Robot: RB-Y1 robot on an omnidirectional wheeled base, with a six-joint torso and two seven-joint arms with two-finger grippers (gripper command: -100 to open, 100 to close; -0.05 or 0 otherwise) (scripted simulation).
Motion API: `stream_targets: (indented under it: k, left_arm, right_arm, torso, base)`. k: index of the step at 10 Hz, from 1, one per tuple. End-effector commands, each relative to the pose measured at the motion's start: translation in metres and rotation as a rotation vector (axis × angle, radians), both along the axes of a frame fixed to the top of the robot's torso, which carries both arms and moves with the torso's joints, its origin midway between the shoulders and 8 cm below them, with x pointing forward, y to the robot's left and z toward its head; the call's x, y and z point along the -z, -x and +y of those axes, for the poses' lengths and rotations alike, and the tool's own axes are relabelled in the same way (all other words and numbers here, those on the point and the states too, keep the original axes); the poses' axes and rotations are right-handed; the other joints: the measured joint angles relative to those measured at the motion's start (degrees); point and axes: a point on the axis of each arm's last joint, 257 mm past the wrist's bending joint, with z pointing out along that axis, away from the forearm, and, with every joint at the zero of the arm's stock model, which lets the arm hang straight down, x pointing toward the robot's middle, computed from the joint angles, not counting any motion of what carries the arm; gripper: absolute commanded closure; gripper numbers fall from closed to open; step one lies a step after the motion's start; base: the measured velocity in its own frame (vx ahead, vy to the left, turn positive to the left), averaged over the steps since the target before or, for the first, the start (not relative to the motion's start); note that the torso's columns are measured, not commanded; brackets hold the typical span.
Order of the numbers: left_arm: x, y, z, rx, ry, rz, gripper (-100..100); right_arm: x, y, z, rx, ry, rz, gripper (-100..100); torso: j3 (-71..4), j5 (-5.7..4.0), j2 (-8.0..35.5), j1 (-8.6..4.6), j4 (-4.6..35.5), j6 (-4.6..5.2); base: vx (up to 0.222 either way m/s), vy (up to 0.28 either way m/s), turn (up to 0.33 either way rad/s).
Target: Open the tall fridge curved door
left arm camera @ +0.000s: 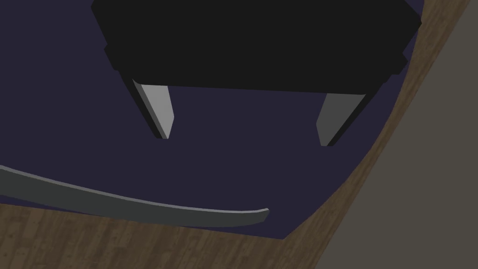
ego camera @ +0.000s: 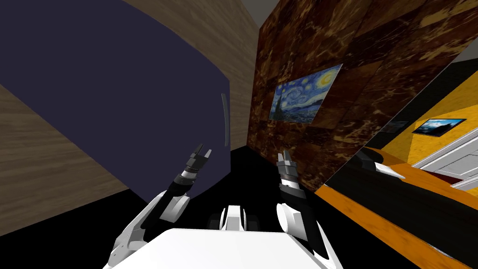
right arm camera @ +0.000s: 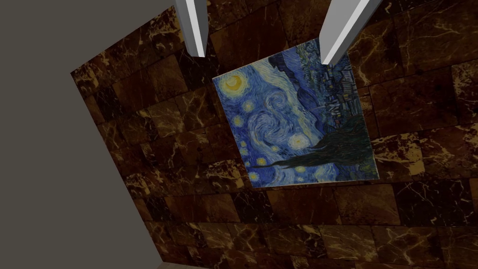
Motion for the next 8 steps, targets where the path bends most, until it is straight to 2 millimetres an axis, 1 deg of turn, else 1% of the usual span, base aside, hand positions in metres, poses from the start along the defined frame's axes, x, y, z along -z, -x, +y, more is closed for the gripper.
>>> stream_targets:
  k: [1,4,5,6,7,8]
  left_arm:
    - [0.001,-0.005,-0.002,0.042,-0.018,0.02,-100]
    - [0.001,-0.016,-0.003,0.103,-0.022,0.054,-100]
    - [0.002,-0.015,-0.004,0.109,-0.045,0.057,-100]
    - [0.001,-0.021,-0.003,0.134,-0.036,0.074,-100]
    - [0.002,-0.021,-0.004,0.139,-0.06,0.078,-100]
    - [0.001,-0.027,-0.003,0.162,-0.051,0.096,-100]
  right_arm:
    - [0.0,0.0,0.0,0.0,0.0,0.0,0]
    - [0.0,0.0,0.0,0.0,0.0,0.0,0]
    - [0.0,0.0,0.0,0.0,0.0,0.0,0]
    - [0.0,0.0,0.0,0.0,0.0,0.0,0]
    - [0.0,0.0,0.0,0.0,0.0,0.0,0]
    - [0.0,0.0,0.0,0.0,0.0,0.0,0]
  torso:
    - [0.0,0.0,0.0,-0.01,0.0,0.03]
    - [0.0,0.0,0.0,0.0,0.0,-0.01]
    - [0.0,0.0,0.0,-0.01,0.0,0.03]
    - [0.0,0.0,0.0,0.0,0.0,-0.01]
    - [0.0,0.0,-0.01,-0.01,0.0,0.03]
    - [0.0,0.0,0.0,0.0,0.0,-0.01]
  base:
    - [-0.002,-0.004,-0.081]
    - [-0.001,-0.007,-0.129]
    - [-0.001,-0.005,-0.099]
    - [0.0,-0.008,-0.171]
    - [0.0,-0.005,-0.101]
    - [0.001,-0.007,-0.153]
